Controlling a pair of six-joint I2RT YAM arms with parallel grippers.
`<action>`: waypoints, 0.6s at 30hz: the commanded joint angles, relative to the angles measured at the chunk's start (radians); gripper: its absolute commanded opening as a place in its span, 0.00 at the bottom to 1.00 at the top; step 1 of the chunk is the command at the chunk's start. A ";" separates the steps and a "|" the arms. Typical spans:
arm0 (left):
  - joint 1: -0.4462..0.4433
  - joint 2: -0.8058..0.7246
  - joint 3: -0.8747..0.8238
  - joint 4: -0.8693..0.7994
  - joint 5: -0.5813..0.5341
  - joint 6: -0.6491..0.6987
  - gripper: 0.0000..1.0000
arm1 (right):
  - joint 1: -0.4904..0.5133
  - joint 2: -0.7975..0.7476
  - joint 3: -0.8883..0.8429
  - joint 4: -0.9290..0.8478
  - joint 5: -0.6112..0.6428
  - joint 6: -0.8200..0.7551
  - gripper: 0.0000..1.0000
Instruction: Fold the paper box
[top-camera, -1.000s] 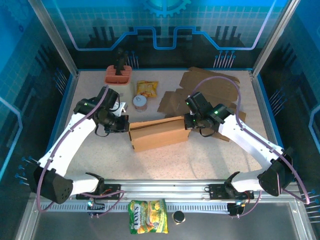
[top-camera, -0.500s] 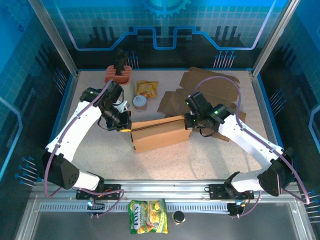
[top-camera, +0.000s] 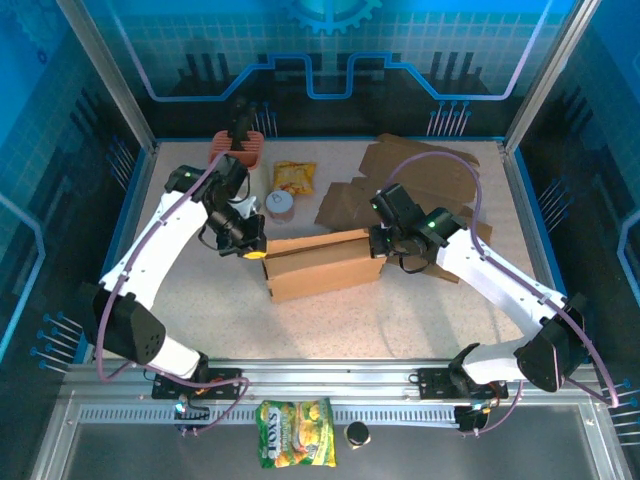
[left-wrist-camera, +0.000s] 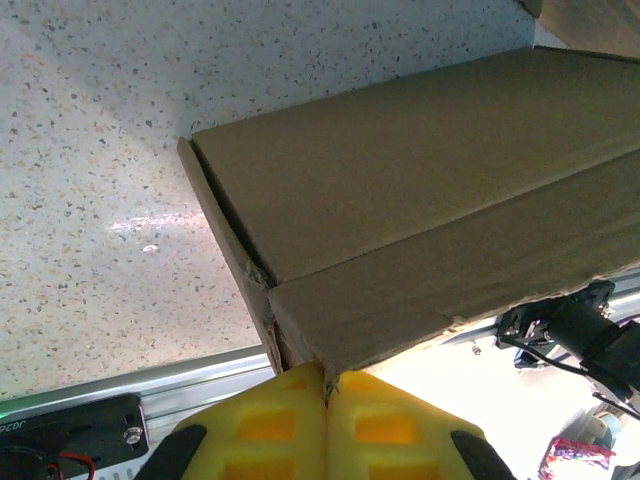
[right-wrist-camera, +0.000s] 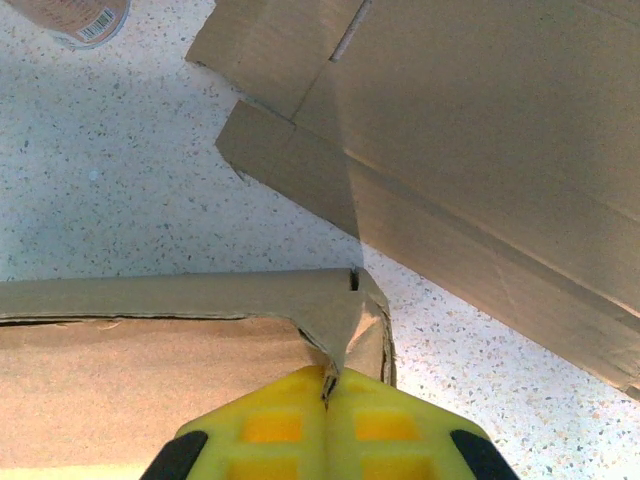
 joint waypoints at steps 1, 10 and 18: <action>-0.004 0.006 0.027 -0.009 0.122 -0.052 0.00 | 0.022 0.020 -0.020 -0.006 -0.050 0.013 0.00; -0.004 -0.075 -0.083 0.088 0.066 0.046 0.00 | 0.020 0.020 -0.024 0.003 -0.045 0.017 0.00; -0.040 -0.213 -0.241 0.277 0.020 0.057 0.00 | 0.021 0.007 -0.033 0.021 -0.045 0.016 0.00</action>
